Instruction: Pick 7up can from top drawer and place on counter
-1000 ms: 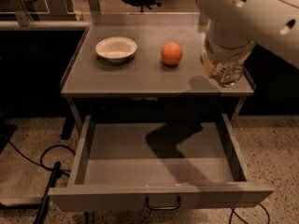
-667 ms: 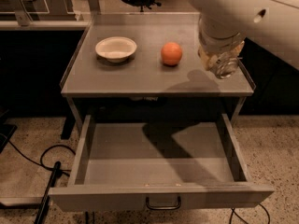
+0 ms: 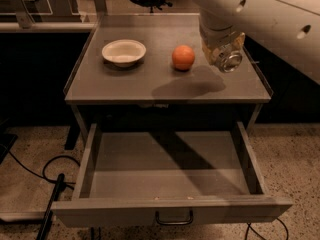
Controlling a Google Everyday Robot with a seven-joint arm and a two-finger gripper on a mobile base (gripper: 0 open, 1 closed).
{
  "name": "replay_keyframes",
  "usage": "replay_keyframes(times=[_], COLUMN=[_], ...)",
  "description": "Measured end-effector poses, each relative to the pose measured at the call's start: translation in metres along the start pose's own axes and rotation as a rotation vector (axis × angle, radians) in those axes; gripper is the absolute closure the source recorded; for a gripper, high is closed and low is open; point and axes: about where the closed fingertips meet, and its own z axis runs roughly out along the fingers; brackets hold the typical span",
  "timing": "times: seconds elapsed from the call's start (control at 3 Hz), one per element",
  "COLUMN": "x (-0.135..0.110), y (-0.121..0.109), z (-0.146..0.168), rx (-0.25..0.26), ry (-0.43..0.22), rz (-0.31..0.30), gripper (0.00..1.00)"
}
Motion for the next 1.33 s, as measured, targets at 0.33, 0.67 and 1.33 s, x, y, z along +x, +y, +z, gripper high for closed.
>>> replay_keyframes(times=[0.33, 0.67, 1.33], x=[-0.013, -0.013, -0.003], y=[-0.002, -0.018, -0.033], z=[0.014, 0.034, 0.063], rx=[-0.008, -0.049, -0.141], ry=[-0.006, 0.003, 0.021], rz=[0.004, 0.049, 0.094], gripper=[1.0, 1.0, 1.0])
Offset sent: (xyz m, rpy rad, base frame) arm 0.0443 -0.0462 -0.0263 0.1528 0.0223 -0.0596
